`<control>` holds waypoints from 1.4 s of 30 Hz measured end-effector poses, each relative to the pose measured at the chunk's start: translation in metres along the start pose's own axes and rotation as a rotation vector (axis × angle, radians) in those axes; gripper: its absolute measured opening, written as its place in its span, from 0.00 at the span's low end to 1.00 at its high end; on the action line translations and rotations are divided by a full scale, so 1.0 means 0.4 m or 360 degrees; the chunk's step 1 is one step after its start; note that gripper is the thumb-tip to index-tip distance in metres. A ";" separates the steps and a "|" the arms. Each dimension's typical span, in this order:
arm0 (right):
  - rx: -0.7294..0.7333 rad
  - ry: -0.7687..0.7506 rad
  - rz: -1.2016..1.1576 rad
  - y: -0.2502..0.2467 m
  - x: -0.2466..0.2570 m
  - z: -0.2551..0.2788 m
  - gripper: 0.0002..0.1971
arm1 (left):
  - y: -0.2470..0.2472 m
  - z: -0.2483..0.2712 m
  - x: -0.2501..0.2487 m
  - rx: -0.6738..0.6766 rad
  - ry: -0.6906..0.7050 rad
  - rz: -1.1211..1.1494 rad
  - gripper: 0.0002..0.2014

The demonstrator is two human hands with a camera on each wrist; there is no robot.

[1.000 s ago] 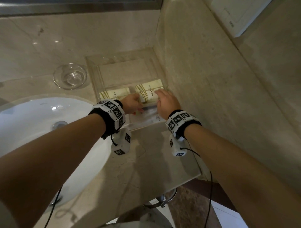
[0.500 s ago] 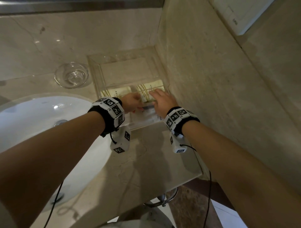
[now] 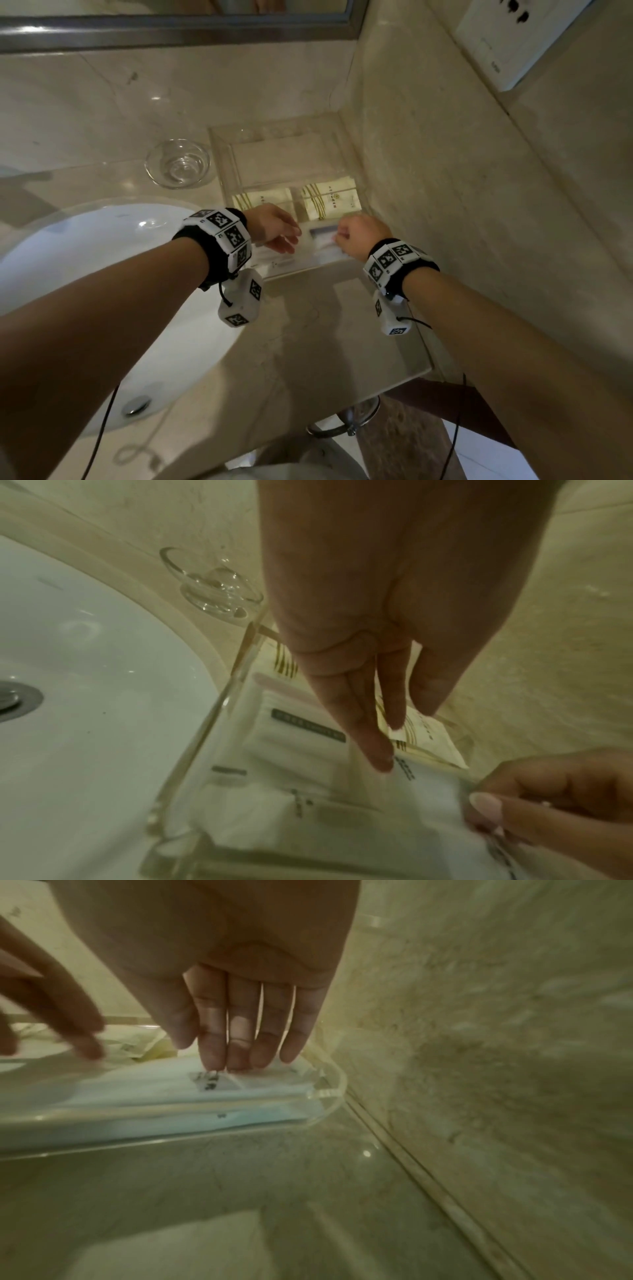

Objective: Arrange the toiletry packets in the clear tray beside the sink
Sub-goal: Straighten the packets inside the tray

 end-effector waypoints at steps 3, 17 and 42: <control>0.0022 0.0019 0.0020 -0.001 -0.004 0.016 0.15 | 0.007 -0.006 0.000 -0.0111 0.0074 -0.0022 0.12; -0.0096 -0.0050 0.0079 0.022 -0.008 0.031 0.16 | 0.071 -0.048 -0.037 -0.0244 0.0215 -0.0763 0.11; 0.0057 0.0078 -0.0023 0.048 -0.040 0.045 0.08 | 0.017 0.021 0.038 -0.0007 0.0105 -0.0555 0.06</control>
Point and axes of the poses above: each hand's wrist, its own z-axis away from the middle knuckle, its own y-axis out of the palm, x = y × z, the point moved 4 cm from there along -z, towards the middle knuckle, and after that the axes turned 7 degrees about -y, right-handed, at the moved point
